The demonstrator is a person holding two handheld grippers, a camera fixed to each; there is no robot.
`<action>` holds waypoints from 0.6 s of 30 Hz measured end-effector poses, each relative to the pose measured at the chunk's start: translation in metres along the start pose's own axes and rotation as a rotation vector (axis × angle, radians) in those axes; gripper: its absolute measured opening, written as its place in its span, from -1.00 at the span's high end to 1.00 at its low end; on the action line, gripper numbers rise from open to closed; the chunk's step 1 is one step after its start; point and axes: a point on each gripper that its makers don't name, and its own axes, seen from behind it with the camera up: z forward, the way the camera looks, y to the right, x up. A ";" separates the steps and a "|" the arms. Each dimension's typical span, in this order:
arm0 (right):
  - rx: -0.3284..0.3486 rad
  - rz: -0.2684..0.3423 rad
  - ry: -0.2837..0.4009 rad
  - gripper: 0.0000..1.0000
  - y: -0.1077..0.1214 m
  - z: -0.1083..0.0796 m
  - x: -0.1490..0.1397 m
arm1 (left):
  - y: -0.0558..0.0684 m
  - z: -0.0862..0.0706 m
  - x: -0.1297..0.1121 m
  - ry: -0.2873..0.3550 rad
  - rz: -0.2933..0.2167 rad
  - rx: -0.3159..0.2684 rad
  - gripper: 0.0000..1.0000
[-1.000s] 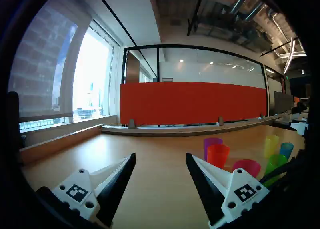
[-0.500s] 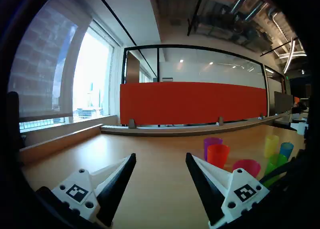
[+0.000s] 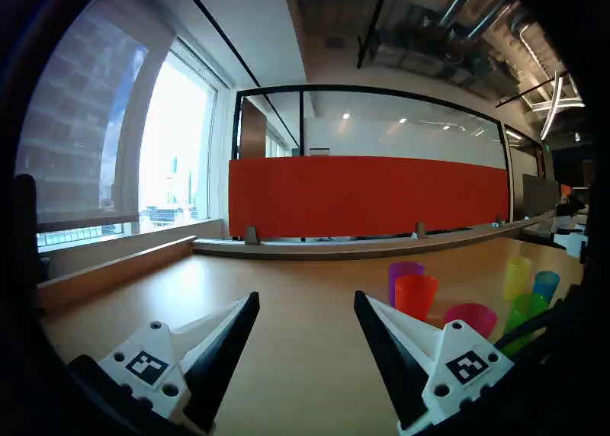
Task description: Pour water
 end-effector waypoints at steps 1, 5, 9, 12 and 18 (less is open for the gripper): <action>0.000 0.000 0.000 -0.99 0.000 0.000 0.000 | 0.000 0.000 0.000 0.000 0.000 0.000 -0.83; 0.000 0.000 0.000 -0.99 0.000 0.000 0.000 | 0.000 -0.001 0.002 -0.001 0.000 0.000 -0.83; 0.000 0.000 0.000 -0.99 0.000 0.000 0.001 | -0.001 -0.001 0.003 -0.001 0.000 0.000 -0.84; 0.000 -0.001 0.000 -0.99 0.000 0.000 0.001 | 0.000 -0.001 0.004 -0.001 0.000 0.000 -0.84; 0.000 -0.001 0.000 -0.99 0.000 0.000 0.000 | 0.000 -0.002 0.004 -0.001 0.000 0.000 -0.84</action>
